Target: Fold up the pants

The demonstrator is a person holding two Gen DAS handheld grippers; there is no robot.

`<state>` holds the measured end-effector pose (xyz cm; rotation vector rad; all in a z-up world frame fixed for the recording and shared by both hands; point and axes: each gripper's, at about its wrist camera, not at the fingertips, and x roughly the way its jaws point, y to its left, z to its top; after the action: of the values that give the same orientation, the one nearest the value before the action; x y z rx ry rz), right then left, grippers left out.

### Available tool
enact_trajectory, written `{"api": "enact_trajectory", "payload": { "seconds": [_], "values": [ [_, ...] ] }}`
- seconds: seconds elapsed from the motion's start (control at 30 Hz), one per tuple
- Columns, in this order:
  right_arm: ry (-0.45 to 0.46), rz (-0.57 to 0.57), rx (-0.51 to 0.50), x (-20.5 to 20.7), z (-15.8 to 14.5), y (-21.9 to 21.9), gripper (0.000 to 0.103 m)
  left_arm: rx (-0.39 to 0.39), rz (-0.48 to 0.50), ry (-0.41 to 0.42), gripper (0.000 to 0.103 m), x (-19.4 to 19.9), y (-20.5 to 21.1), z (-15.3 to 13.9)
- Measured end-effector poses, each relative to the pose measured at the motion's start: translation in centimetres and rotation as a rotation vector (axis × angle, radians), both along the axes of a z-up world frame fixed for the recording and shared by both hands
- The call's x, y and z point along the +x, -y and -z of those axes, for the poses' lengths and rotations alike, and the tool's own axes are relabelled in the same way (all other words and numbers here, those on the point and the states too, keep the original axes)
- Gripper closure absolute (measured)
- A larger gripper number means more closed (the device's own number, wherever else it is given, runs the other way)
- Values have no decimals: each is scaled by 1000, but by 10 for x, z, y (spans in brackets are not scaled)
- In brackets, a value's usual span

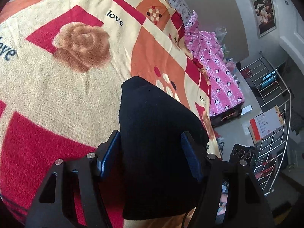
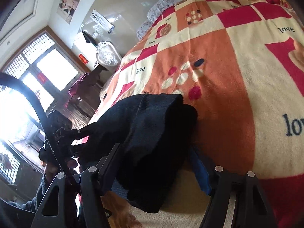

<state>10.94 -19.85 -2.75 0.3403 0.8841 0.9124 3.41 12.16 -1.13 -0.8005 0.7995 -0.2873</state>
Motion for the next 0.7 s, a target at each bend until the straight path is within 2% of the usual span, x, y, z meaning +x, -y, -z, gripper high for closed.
{"api": "enact_trajectory", "payload": {
  "seconds": [0.07, 0.1, 0.17, 0.23, 0.3, 0.4, 0.57, 0.6, 0.7],
  "values": [
    [8, 15, 3, 0, 1, -2, 41, 24, -37, -12, 41, -2, 3, -2],
    [4, 19, 5, 0, 2, -2, 49, 68, -49, -14, 56, -3, 9, -6],
    [-9, 33, 16, 1, 1, 2, 60, 257, -56, 16, 64, -5, 31, -21],
    [63, 16, -58, -2, -10, -3, 70, 421, -44, 42, 68, -1, 53, -38],
    [105, 26, -115, 1, -23, -6, 72, 434, -32, 68, 68, 13, 58, -49],
    [138, 60, -129, 24, -38, 0, 73, 425, -9, 101, 68, 50, 58, -58],
    [80, 68, -139, 106, -43, 1, 73, 487, -7, 57, 68, 108, 60, -41],
    [69, 50, -150, 120, -39, -3, 73, 500, -5, 40, 66, 117, 60, -32],
    [-9, 22, -149, 148, -13, -4, 66, 494, -31, 59, 44, 121, 55, -21]
  ]
}}
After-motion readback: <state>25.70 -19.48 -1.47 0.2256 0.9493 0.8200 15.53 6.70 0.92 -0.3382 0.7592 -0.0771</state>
